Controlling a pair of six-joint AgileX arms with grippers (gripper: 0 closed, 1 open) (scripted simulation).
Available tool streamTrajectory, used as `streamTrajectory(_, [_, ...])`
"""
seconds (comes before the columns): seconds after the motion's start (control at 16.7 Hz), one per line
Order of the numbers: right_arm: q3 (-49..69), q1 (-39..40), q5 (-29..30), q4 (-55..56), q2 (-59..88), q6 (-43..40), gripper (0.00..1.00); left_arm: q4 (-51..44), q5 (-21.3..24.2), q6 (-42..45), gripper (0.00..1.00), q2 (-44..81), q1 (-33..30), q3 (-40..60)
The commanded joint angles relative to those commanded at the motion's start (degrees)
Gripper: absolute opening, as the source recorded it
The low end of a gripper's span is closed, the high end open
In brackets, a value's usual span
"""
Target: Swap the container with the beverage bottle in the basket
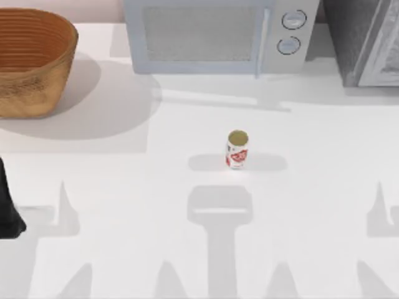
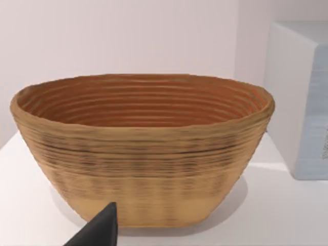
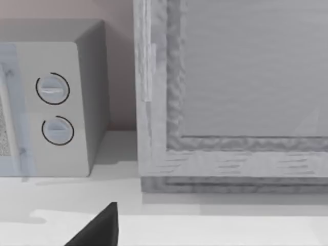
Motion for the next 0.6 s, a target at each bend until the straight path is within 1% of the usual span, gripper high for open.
streamTrajectory(0.18, [0.00,0.00,0.00,0.00,0.00,0.00,1.00,0.43,0.22,0.08,1.00,0.78,0.17,0.06])
streamTrajectory(0.3, [0.00,0.00,0.00,0.00,0.00,0.00,1.00,2.38,1.06,0.44,1.00,3.76,1.67,-0.24])
streamTrajectory(0.42, [0.00,0.00,0.00,0.00,0.00,0.00,1.00,6.04,2.79,1.12,1.00,8.93,4.00,-0.46])
streamTrajectory(0.6, [0.00,0.00,0.00,0.00,0.00,0.00,1.00,14.31,6.89,2.70,1.00,19.84,8.49,-0.46])
